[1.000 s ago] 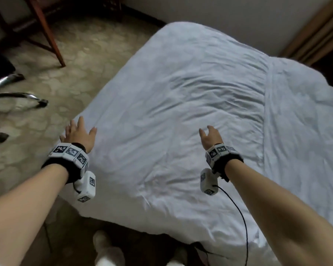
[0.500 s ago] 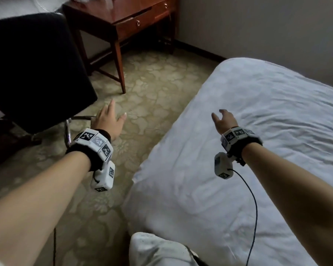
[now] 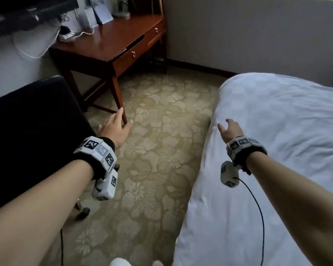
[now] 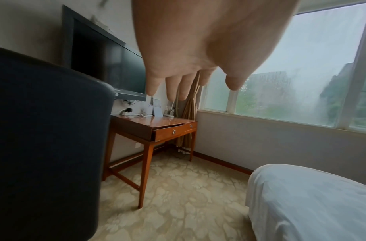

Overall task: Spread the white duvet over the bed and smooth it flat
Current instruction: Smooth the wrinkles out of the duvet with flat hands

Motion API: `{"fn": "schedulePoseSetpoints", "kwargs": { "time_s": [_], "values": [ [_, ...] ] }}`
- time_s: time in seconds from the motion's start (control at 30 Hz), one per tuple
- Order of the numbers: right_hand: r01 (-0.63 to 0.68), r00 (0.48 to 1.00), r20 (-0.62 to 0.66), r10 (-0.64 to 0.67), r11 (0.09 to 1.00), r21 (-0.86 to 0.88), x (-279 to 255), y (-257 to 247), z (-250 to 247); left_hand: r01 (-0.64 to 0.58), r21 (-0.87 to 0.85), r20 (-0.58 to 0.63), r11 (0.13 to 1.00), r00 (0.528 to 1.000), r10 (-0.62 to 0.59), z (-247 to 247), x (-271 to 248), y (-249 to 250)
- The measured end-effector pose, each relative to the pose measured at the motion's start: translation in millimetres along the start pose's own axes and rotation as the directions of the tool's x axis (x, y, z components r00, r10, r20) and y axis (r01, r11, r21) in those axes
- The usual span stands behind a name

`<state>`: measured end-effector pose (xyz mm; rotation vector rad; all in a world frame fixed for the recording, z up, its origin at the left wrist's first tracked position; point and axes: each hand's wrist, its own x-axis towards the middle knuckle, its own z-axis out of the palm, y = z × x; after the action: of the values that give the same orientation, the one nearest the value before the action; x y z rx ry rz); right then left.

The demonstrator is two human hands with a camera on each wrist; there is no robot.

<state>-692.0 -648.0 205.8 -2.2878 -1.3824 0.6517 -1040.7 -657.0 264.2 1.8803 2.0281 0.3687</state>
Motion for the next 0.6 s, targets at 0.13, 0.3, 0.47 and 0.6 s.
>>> {"fn": "schedulePoseSetpoints", "kwargs": {
  "time_s": [0.13, 0.3, 0.47, 0.6],
  "values": [
    [-0.035, 0.997, -0.075, 0.035, 0.999, 0.004, 44, -18, -4, -0.114, -0.007, 0.058, 0.993, 0.992, 0.114, 11, 92, 19],
    [-0.274, 0.944, -0.193, 0.268, 0.962, -0.005, 105, -3, -15, -0.304, 0.005, 0.173, 0.953, 0.939, 0.298, 33, 224, 63],
    [-0.472, 0.833, -0.289, 0.472, 0.878, 0.074, 140, 8, -34, -0.456, -0.013, 0.233, 0.890, 0.864, 0.447, 42, 336, 134],
    [-0.545, 0.759, -0.336, 0.558, 0.826, 0.142, 158, 20, -45, -0.601, -0.062, 0.317, 0.797, 0.746, 0.586, 76, 391, 211]
  ]
}}
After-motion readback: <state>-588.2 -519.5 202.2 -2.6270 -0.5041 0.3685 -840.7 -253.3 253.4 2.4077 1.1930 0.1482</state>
